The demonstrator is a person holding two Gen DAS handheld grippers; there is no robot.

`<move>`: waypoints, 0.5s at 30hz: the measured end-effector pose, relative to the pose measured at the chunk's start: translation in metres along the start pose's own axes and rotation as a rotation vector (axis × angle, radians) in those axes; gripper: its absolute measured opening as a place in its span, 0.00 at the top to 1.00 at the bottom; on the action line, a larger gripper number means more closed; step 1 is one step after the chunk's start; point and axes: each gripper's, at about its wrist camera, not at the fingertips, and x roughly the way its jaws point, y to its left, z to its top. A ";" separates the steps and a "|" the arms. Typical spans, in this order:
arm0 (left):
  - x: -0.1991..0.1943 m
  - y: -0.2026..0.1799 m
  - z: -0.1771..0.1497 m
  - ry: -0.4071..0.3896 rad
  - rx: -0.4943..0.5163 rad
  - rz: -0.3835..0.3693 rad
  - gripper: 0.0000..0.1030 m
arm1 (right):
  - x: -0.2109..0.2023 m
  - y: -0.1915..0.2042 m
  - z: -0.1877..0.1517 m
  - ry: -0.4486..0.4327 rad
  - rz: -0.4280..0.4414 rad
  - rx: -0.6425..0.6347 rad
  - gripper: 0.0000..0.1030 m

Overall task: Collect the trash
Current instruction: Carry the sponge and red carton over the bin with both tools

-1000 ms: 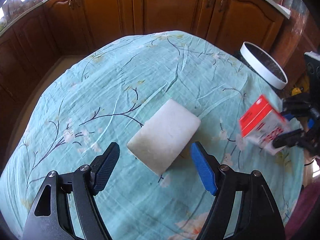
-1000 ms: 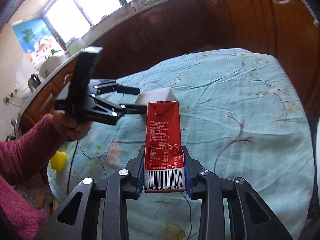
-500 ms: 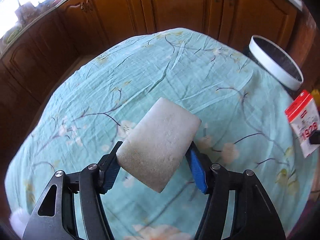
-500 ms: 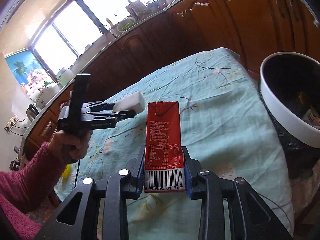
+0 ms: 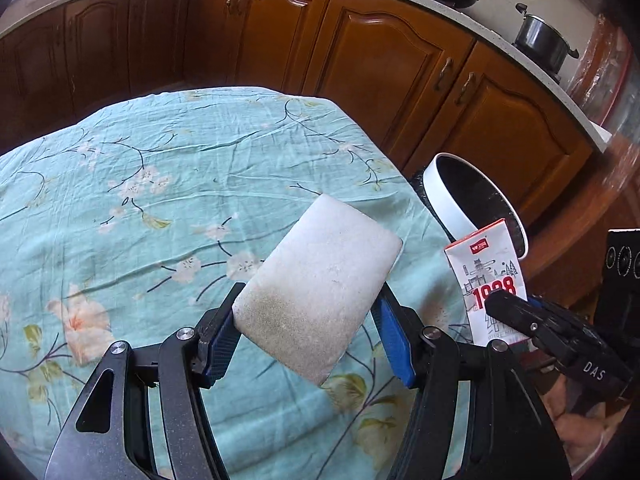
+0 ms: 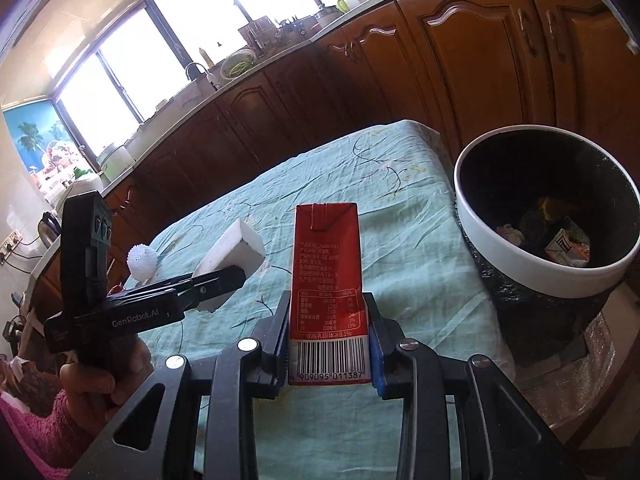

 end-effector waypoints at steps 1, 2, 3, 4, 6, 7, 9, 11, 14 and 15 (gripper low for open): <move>-0.001 -0.004 -0.001 -0.005 0.000 0.005 0.40 | -0.002 -0.001 -0.002 -0.006 -0.005 0.003 0.69; -0.001 -0.008 -0.001 -0.008 0.005 0.011 0.40 | -0.002 -0.003 -0.002 -0.010 -0.009 0.006 0.69; 0.000 -0.013 -0.001 -0.008 0.014 0.018 0.40 | -0.003 -0.005 -0.003 -0.013 -0.010 0.011 0.69; 0.002 -0.017 -0.001 -0.007 0.022 0.023 0.40 | -0.006 -0.007 -0.004 -0.016 -0.012 0.015 0.69; 0.005 -0.024 -0.001 -0.003 0.035 0.028 0.40 | -0.010 -0.013 -0.003 -0.026 -0.020 0.027 0.69; 0.005 -0.027 -0.001 -0.002 0.039 0.032 0.40 | -0.012 -0.013 -0.003 -0.031 -0.022 0.031 0.69; 0.007 -0.032 -0.001 -0.004 0.049 0.039 0.40 | -0.016 -0.018 -0.002 -0.042 -0.030 0.035 0.69; 0.009 -0.036 0.000 -0.002 0.056 0.041 0.40 | -0.019 -0.020 -0.001 -0.047 -0.038 0.031 0.69; 0.010 -0.042 0.001 -0.006 0.068 0.044 0.40 | -0.021 -0.023 0.000 -0.054 -0.039 0.039 0.69; 0.010 -0.045 0.002 -0.009 0.072 0.046 0.39 | -0.022 -0.024 0.001 -0.056 -0.042 0.039 0.69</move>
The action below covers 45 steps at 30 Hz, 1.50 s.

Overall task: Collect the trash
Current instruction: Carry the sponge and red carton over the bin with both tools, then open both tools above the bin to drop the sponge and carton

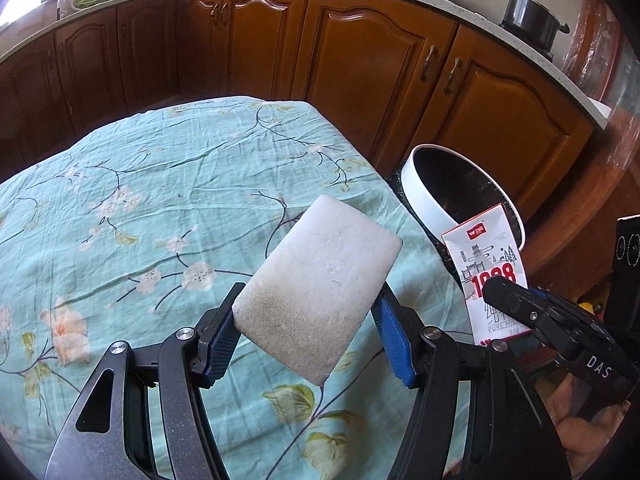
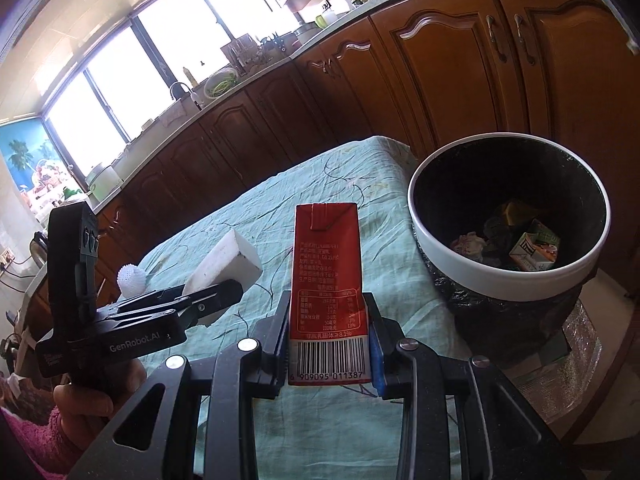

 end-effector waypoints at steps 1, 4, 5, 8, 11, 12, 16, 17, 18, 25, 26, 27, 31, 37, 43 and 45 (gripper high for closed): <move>0.000 -0.002 0.001 -0.003 0.004 0.001 0.40 | 0.000 -0.001 0.000 -0.002 -0.003 0.001 0.69; 0.000 -0.006 0.004 -0.006 0.013 0.000 0.39 | -0.002 -0.006 0.001 -0.003 0.001 0.012 0.69; 0.000 -0.007 0.004 -0.008 0.015 -0.001 0.39 | -0.003 -0.008 0.002 -0.007 -0.002 0.014 0.69; -0.001 -0.012 0.006 -0.014 0.027 0.001 0.39 | -0.007 -0.011 0.004 -0.017 -0.010 0.019 0.69; 0.000 -0.016 0.008 -0.014 0.038 -0.002 0.39 | -0.010 -0.016 0.007 -0.023 -0.022 0.025 0.69; 0.000 -0.019 0.008 -0.014 0.041 -0.004 0.39 | -0.011 -0.018 0.007 -0.026 -0.025 0.029 0.69; 0.001 -0.025 0.011 -0.017 0.055 -0.012 0.39 | -0.014 -0.027 0.009 -0.031 -0.038 0.046 0.69; 0.001 -0.027 0.013 -0.018 0.058 -0.014 0.39 | -0.015 -0.029 0.010 -0.033 -0.040 0.049 0.69; 0.001 -0.028 0.014 -0.020 0.062 -0.015 0.39 | -0.017 -0.030 0.010 -0.036 -0.045 0.052 0.69; 0.003 -0.040 0.026 -0.028 0.086 -0.033 0.39 | -0.027 -0.043 0.017 -0.056 -0.083 0.064 0.69; 0.004 -0.042 0.027 -0.030 0.089 -0.035 0.39 | -0.029 -0.045 0.019 -0.059 -0.093 0.066 0.69; 0.005 -0.044 0.029 -0.030 0.094 -0.038 0.39 | -0.030 -0.047 0.020 -0.060 -0.101 0.068 0.69; 0.008 -0.052 0.036 -0.033 0.111 -0.052 0.39 | -0.036 -0.052 0.027 -0.070 -0.122 0.075 0.69; 0.013 -0.067 0.046 -0.032 0.141 -0.067 0.39 | -0.044 -0.058 0.030 -0.083 -0.144 0.086 0.69; 0.019 -0.089 0.056 -0.035 0.180 -0.087 0.39 | -0.048 -0.067 0.037 -0.093 -0.165 0.102 0.69; 0.022 -0.096 0.059 -0.033 0.194 -0.094 0.39 | -0.049 -0.071 0.042 -0.099 -0.173 0.105 0.69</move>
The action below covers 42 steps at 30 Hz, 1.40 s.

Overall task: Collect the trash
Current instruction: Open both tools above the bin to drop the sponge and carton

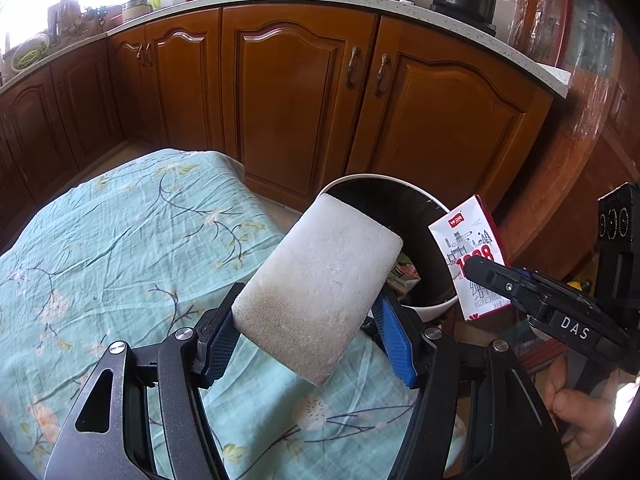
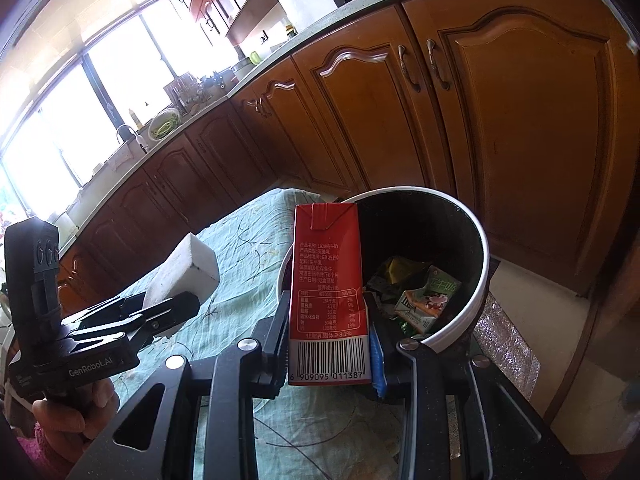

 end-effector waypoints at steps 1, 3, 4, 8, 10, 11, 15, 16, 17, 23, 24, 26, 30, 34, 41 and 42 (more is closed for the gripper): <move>0.002 -0.003 0.003 0.003 0.006 -0.004 0.39 | -0.001 -0.001 0.002 -0.006 -0.006 0.003 0.69; 0.007 -0.008 0.008 0.014 0.017 -0.017 0.39 | -0.002 -0.004 0.005 -0.015 -0.016 0.006 0.69; 0.010 -0.010 0.011 0.017 0.022 -0.018 0.39 | -0.002 -0.005 0.007 -0.016 -0.021 0.006 0.69; 0.018 -0.019 0.022 0.015 0.053 -0.016 0.38 | -0.001 -0.009 0.011 -0.018 -0.035 0.002 0.69; 0.023 -0.023 0.028 0.020 0.066 -0.016 0.38 | 0.001 -0.012 0.013 -0.016 -0.042 0.002 0.69; 0.027 -0.025 0.031 0.026 0.070 -0.019 0.38 | 0.002 -0.013 0.015 -0.016 -0.047 0.001 0.69; 0.043 -0.030 0.042 0.053 0.083 -0.028 0.38 | 0.008 -0.018 0.020 0.000 -0.060 -0.003 0.69; 0.046 -0.032 0.043 0.059 0.089 -0.027 0.38 | 0.010 -0.021 0.021 0.006 -0.062 -0.002 0.69; 0.050 -0.035 0.045 0.066 0.095 -0.025 0.38 | 0.010 -0.023 0.022 0.011 -0.065 -0.001 0.69; 0.073 -0.043 0.049 0.120 0.118 -0.020 0.38 | 0.021 -0.030 0.027 0.048 -0.086 -0.002 0.68; 0.077 -0.045 0.048 0.126 0.123 -0.017 0.38 | 0.022 -0.030 0.028 0.055 -0.089 -0.005 0.68; 0.082 -0.047 0.048 0.140 0.132 -0.012 0.38 | 0.025 -0.033 0.029 0.068 -0.092 -0.009 0.68; 0.089 -0.049 0.049 0.154 0.140 -0.004 0.38 | 0.030 -0.037 0.030 0.090 -0.087 -0.010 0.68; 0.093 -0.050 0.048 0.163 0.145 0.003 0.38 | 0.036 -0.040 0.031 0.110 -0.084 -0.012 0.68; 0.098 -0.053 0.049 0.172 0.152 0.014 0.37 | 0.041 -0.040 0.037 0.116 -0.086 -0.009 0.68; 0.098 -0.053 0.049 0.173 0.151 0.014 0.37 | 0.041 -0.040 0.038 0.115 -0.086 -0.008 0.68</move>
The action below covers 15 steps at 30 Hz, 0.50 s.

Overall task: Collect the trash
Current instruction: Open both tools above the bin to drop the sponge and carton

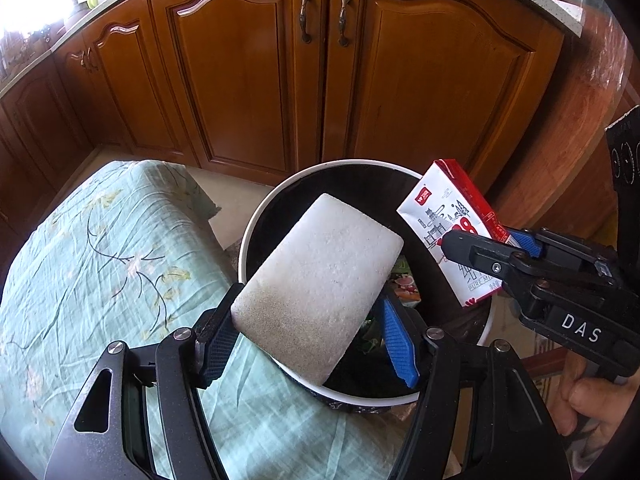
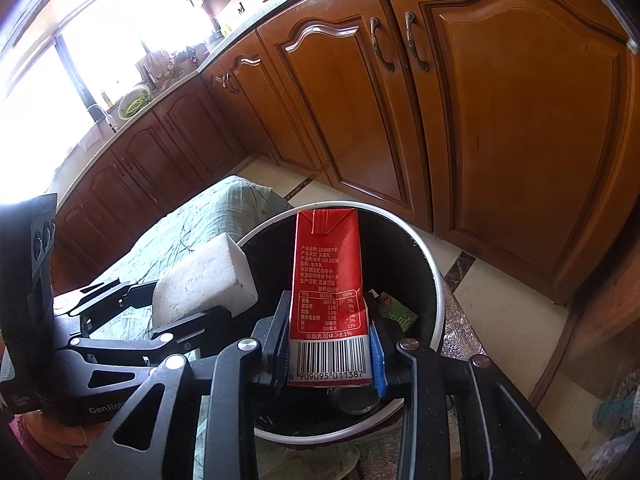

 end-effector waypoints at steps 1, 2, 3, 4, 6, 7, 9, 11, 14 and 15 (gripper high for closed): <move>0.000 0.000 0.000 0.001 -0.001 -0.002 0.37 | 0.000 0.000 0.001 -0.001 0.000 -0.001 0.68; 0.001 0.000 0.001 0.002 -0.002 -0.003 0.36 | 0.001 -0.001 0.003 -0.001 -0.001 -0.003 0.68; 0.002 0.000 0.002 0.002 0.000 -0.003 0.36 | 0.001 0.000 0.004 -0.002 -0.002 -0.006 0.68; 0.002 -0.001 0.002 0.000 0.002 -0.001 0.36 | 0.000 -0.001 0.004 -0.002 -0.004 -0.008 0.68; 0.002 -0.001 0.002 -0.002 0.005 -0.001 0.36 | 0.000 -0.001 0.005 -0.004 -0.009 -0.009 0.68; 0.001 -0.002 0.003 -0.003 0.006 -0.002 0.36 | 0.000 -0.001 0.005 -0.004 -0.010 -0.006 0.68; 0.001 -0.003 0.003 -0.005 0.009 -0.001 0.35 | -0.001 -0.001 0.006 -0.011 -0.009 0.000 0.65; 0.001 -0.003 0.002 -0.002 0.013 0.001 0.33 | -0.004 -0.003 0.006 -0.024 0.001 0.015 0.60; 0.000 -0.003 -0.002 0.009 0.010 -0.005 0.32 | -0.010 -0.006 0.005 -0.049 0.014 0.040 0.46; -0.001 -0.002 -0.003 0.010 0.007 -0.008 0.31 | -0.012 -0.006 0.004 -0.056 0.018 0.047 0.43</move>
